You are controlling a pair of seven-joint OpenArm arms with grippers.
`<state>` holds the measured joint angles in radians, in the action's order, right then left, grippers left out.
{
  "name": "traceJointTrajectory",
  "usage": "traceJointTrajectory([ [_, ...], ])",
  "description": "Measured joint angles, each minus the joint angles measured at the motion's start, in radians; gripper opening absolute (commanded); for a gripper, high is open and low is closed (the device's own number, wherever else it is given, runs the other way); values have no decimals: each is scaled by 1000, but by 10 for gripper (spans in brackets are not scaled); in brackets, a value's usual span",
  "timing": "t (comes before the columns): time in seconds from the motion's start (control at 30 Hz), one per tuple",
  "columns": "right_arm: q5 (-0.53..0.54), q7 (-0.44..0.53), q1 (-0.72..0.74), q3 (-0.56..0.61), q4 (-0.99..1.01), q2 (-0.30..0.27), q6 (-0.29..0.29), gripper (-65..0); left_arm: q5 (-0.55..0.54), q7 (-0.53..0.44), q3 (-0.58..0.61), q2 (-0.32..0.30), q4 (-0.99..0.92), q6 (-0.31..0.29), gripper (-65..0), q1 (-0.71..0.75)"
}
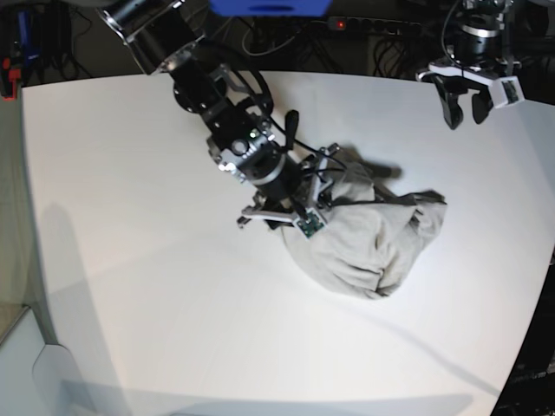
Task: Layout the t-shirt on the table in an organized manner, then fold the t-shirt properly
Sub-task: 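Reach the right gripper down and grasp an edge of the crumpled shirt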
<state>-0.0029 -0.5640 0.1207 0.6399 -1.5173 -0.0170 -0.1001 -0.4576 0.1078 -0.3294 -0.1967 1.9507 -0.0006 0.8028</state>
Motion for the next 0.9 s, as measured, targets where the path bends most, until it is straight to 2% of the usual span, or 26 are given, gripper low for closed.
traceJointTrajectory([
  [0.23, 0, 44, 0, 0, 2, 0, 0, -371, 0, 1, 0, 0, 0, 0, -357, 2],
  [0.3, 0, 46, 0, 0, 3, 0, 0, -394, 0, 1, 0, 0, 0, 0, -357, 3],
  [0.37, 0, 46, 3, 0, 16, 0, 0, -443, 0, 0, 0, 0, 0, 0, -357, 2],
  [0.53, 0, 43, 29, 1, 56, 0, 0, -650, 0, 1, 0, 0, 0, 0, -357, 2],
  [0.73, 0, 39, 27, 1, 37, 0, 0, -645, 0, 0, 0, 0, 0, 0, -357, 1],
  [0.9, 1, 22, 19, -5, -133, -2, 0, -645, 0, 1, 0, 1, 0, 0, -357, 1],
])
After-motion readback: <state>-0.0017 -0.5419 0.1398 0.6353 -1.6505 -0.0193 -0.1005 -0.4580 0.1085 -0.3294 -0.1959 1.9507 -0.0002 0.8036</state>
